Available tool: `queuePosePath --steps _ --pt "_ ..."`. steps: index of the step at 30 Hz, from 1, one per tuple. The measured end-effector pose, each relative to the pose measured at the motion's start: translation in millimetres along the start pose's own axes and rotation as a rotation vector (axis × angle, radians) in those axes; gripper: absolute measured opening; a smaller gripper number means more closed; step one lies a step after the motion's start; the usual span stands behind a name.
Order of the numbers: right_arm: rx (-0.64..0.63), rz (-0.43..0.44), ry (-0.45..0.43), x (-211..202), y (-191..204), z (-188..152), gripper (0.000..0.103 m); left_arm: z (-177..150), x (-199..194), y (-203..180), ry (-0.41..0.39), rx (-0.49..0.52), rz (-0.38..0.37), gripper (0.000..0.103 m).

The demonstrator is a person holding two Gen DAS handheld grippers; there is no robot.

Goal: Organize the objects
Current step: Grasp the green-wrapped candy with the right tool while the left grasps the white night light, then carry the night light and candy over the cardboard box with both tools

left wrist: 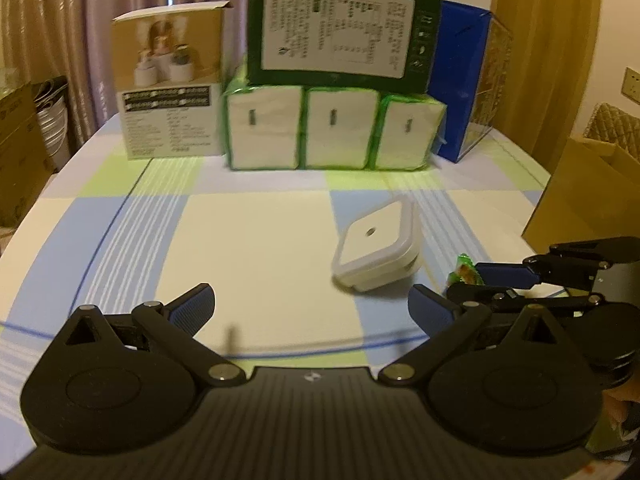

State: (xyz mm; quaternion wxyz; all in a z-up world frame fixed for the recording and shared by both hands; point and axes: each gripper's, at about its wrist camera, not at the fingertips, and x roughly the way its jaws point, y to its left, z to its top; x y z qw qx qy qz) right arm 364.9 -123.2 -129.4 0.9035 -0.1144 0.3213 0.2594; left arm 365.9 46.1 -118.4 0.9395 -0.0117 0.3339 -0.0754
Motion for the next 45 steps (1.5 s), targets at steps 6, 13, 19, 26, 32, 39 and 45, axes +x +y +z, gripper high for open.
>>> queuePosePath --steps 6,13,19,26,32,39,45 --pt "0.096 -0.066 0.008 -3.0 -18.9 -0.7 0.023 11.7 16.9 -3.7 -0.002 -0.032 -0.107 0.093" --pt "0.130 -0.067 0.020 -5.9 -26.0 -3.7 0.023 18.6 38.4 -11.2 -0.007 -0.049 -0.222 0.088" --pt "0.141 -0.063 0.015 -6.5 -26.0 -2.6 0.023 18.8 54.4 -2.8 0.018 -0.141 -0.264 0.088" --pt "0.152 -0.064 0.009 -6.0 -28.7 -1.0 0.023 17.7 65.7 8.3 0.050 -0.234 -0.311 0.076" --pt "0.157 -0.061 0.003 -7.7 -27.8 0.0 0.023 16.1 67.5 10.2 0.057 -0.250 -0.305 0.063" --pt "0.170 -0.069 -0.002 -9.5 -29.0 1.5 0.023 12.3 60.7 4.1 0.036 -0.241 -0.262 0.062" --pt "0.166 -0.064 -0.013 -15.2 -30.1 4.2 0.023 14.1 34.3 -10.4 -0.004 -0.140 -0.099 0.062"
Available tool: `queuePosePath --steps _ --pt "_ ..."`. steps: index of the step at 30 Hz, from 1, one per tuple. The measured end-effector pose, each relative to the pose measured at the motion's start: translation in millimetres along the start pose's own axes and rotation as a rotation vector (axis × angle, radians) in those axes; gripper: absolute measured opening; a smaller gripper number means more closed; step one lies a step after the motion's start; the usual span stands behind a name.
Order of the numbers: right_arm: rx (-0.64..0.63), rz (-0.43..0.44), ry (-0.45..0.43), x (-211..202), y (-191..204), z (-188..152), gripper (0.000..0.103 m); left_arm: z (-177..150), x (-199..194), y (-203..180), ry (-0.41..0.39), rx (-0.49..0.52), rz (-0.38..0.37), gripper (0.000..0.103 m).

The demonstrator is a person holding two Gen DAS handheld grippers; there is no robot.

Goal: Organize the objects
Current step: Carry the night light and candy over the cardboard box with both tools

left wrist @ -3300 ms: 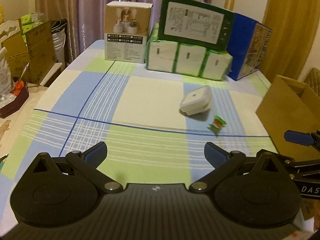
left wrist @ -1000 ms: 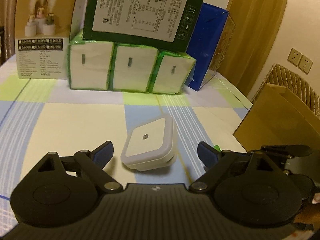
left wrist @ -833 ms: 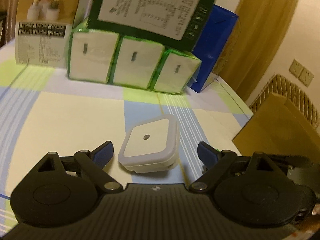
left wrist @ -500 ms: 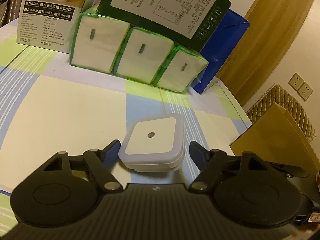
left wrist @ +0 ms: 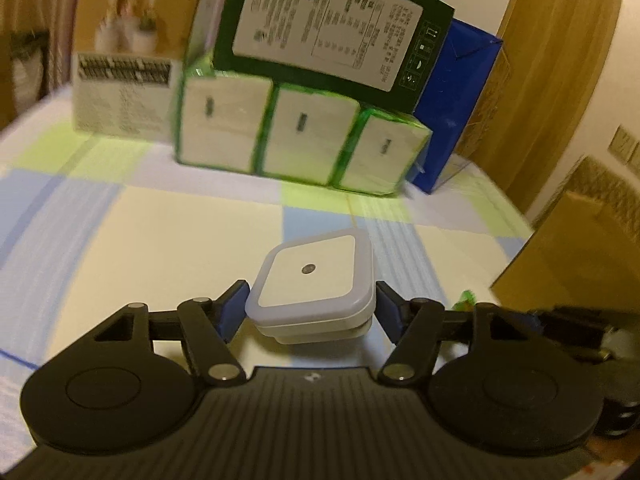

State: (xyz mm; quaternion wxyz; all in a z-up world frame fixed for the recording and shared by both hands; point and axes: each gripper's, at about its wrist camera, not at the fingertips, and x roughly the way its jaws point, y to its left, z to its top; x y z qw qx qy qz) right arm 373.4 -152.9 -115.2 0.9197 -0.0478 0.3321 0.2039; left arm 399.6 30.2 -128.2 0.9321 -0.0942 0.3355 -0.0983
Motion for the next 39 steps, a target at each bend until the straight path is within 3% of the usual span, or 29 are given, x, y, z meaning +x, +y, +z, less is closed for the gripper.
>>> queuePosePath --steps 9,16,19,31,39 --pt "-0.036 0.009 -0.032 -35.9 17.4 3.3 0.023 -9.3 -53.0 -11.3 -0.021 0.044 0.156 0.062" --pt "-0.036 0.022 -0.049 -95.2 37.2 -5.4 0.023 -29.7 -109.6 -21.2 -0.002 -0.028 0.172 0.062" --pt "-0.006 0.014 -0.050 -125.5 40.5 -11.9 0.023 -38.1 -137.0 -34.0 0.000 -0.005 0.183 0.062" --pt "0.121 -0.100 -0.046 -254.9 33.2 -39.1 0.023 -58.4 -241.6 -107.8 -0.042 0.078 0.153 0.062" --pt "0.149 -0.156 -0.080 -316.3 15.6 -52.0 0.023 -68.5 -281.9 -158.3 -0.053 0.133 0.097 0.062"
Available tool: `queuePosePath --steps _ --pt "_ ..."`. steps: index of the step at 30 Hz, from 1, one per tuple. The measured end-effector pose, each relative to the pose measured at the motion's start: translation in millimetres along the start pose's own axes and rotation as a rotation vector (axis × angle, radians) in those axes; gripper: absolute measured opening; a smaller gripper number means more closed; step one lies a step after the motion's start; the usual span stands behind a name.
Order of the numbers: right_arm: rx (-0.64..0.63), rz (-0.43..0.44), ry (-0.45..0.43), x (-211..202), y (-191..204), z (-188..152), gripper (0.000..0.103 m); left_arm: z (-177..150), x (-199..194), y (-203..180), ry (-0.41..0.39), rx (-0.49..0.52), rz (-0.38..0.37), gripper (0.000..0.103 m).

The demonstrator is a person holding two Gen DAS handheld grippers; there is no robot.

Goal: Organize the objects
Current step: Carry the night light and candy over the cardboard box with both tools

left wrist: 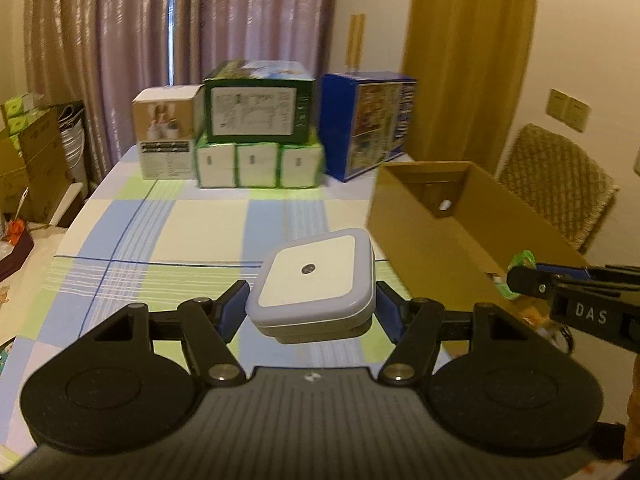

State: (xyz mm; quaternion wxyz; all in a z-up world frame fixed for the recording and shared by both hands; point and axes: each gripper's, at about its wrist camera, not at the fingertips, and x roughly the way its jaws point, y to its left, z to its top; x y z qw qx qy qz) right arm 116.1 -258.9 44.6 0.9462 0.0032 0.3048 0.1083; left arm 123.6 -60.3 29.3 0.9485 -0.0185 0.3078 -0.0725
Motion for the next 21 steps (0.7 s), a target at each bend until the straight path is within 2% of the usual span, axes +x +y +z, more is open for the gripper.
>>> queuePosePath --steps 9,21 --pt "0.041 -0.047 -0.028 -35.7 -31.5 -7.0 0.023 -1.9 -19.2 -43.4 -0.003 0.054 -0.049 0.062" --pt "0.087 -0.086 -0.047 -56.7 -63.9 -15.6 0.023 -0.2 -25.6 -78.5 -0.005 0.117 -0.089 0.062"
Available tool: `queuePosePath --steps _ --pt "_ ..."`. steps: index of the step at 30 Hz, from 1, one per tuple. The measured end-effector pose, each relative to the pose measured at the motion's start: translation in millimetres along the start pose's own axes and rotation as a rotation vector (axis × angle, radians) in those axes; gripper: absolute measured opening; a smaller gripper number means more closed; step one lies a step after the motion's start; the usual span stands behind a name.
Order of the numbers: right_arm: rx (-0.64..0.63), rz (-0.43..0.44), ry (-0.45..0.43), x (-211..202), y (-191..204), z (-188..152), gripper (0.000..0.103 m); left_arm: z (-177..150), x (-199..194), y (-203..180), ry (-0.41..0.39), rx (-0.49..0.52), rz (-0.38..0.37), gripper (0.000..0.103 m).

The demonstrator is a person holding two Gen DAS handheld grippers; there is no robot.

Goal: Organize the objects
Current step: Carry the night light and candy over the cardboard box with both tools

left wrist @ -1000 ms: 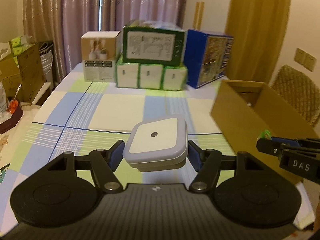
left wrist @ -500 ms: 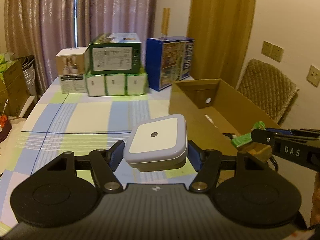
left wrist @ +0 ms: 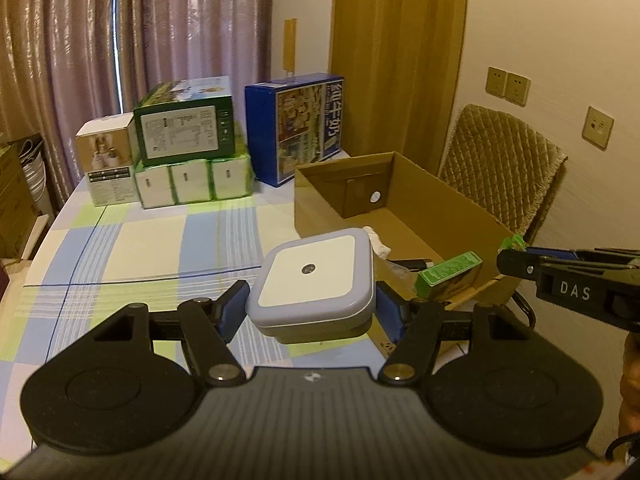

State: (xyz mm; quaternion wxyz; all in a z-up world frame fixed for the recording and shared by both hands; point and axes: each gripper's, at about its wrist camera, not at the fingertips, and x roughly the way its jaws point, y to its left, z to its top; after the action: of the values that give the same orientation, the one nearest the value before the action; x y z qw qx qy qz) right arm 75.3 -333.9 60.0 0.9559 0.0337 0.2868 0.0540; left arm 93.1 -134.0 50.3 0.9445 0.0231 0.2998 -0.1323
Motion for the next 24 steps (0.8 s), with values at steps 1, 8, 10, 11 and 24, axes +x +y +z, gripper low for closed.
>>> queuePosePath --steps 1,8,10,11,24 --pt "0.002 -0.002 0.000 -0.3 -1.8 0.1 0.023 0.5 0.3 -1.9 0.000 0.004 -0.003 0.062" --pt "0.007 -0.021 0.000 -4.2 -12.4 -0.4 0.023 4.9 2.9 -14.7 0.002 0.031 -0.017 0.062" --pt "0.005 -0.024 0.003 -3.4 -14.4 -0.1 0.023 5.6 4.1 -18.0 0.004 0.038 -0.021 0.062" --pt "0.004 -0.028 0.006 -3.0 -15.7 -0.2 0.023 5.5 4.3 -19.4 0.004 0.042 -0.023 0.062" --pt "0.025 -0.054 0.015 2.1 -36.4 -0.8 0.023 12.0 20.0 -42.7 0.027 0.089 -0.050 0.062"
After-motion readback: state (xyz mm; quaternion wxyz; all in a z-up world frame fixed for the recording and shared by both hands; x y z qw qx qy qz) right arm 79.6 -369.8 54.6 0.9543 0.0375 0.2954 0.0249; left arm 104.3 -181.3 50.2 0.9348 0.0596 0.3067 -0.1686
